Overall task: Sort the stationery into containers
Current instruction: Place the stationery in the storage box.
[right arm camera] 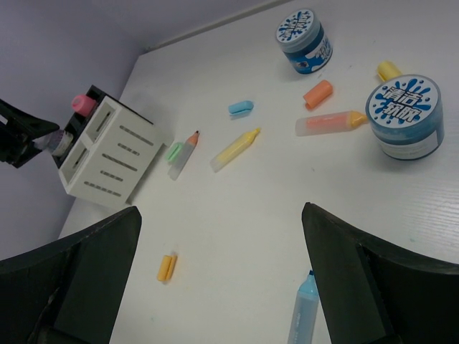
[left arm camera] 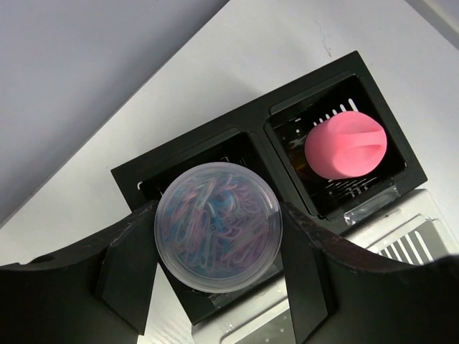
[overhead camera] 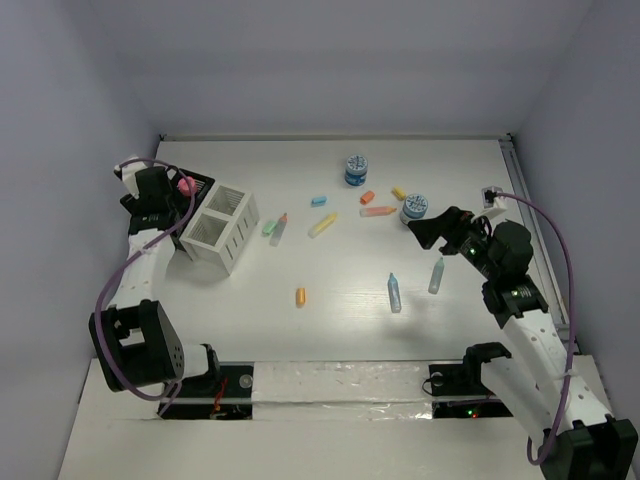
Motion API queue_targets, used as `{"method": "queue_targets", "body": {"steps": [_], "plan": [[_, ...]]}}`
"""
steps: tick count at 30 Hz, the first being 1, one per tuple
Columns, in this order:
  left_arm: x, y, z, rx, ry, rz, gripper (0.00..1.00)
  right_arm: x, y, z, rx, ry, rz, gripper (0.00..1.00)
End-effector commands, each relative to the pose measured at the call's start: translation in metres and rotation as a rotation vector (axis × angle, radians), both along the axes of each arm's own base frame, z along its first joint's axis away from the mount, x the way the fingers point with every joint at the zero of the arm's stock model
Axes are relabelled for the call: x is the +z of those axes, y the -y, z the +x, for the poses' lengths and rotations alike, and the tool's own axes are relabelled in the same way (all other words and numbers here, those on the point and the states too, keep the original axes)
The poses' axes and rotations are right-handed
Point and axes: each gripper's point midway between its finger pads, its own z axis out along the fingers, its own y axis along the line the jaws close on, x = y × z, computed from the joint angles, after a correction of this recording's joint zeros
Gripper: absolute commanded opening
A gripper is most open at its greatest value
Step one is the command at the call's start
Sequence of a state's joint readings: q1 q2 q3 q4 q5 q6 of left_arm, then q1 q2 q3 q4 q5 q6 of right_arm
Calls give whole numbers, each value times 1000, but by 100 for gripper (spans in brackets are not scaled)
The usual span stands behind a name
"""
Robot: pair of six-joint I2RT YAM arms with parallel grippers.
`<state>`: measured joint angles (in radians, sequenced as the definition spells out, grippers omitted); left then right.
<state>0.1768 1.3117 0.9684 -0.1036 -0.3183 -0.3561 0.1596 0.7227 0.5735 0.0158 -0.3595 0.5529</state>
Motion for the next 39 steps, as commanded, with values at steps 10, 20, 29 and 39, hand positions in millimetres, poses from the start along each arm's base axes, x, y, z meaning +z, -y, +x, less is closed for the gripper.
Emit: {"method": "queue_targets", "body": {"steps": [10,20,29,39], "plan": [[44,0,14,-24,130,24,81,8,-3,4,11,57,-13,100],[140,53,0,-237,388,-60,99,-14,9,22,-71,-18,-54,100],[175,172,-84,-781,590,-119,99,-55,31,58,-218,-174,-152,100],[150,211,-147,-1000,602,-72,99,-100,36,109,-275,-335,-365,100]]}}
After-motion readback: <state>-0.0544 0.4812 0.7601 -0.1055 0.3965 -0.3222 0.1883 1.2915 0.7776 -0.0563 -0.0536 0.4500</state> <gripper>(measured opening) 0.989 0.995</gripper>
